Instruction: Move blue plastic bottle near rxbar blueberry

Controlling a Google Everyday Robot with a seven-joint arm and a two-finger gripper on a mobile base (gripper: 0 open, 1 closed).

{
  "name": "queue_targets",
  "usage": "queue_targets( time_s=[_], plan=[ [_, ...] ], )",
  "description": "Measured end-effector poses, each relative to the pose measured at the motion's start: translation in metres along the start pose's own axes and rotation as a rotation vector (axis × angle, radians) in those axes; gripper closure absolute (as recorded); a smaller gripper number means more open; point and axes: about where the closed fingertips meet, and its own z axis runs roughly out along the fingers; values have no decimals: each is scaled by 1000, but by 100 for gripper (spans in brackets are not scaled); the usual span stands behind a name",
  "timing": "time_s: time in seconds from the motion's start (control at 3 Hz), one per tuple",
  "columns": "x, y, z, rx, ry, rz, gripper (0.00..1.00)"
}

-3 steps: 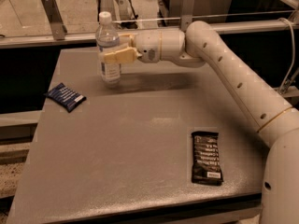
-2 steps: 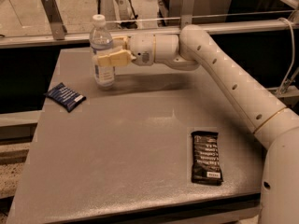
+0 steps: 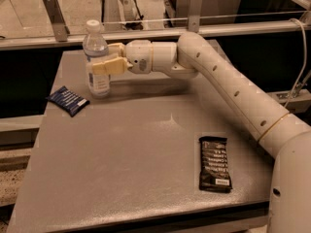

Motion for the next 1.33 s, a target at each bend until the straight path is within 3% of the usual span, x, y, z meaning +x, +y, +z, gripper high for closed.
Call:
queue_targets(
  time_s=[0.33, 1.33],
  plan=[
    [9, 3, 2, -6, 16, 24, 84],
    [13, 4, 1, -4, 25, 35, 13]
  ],
)
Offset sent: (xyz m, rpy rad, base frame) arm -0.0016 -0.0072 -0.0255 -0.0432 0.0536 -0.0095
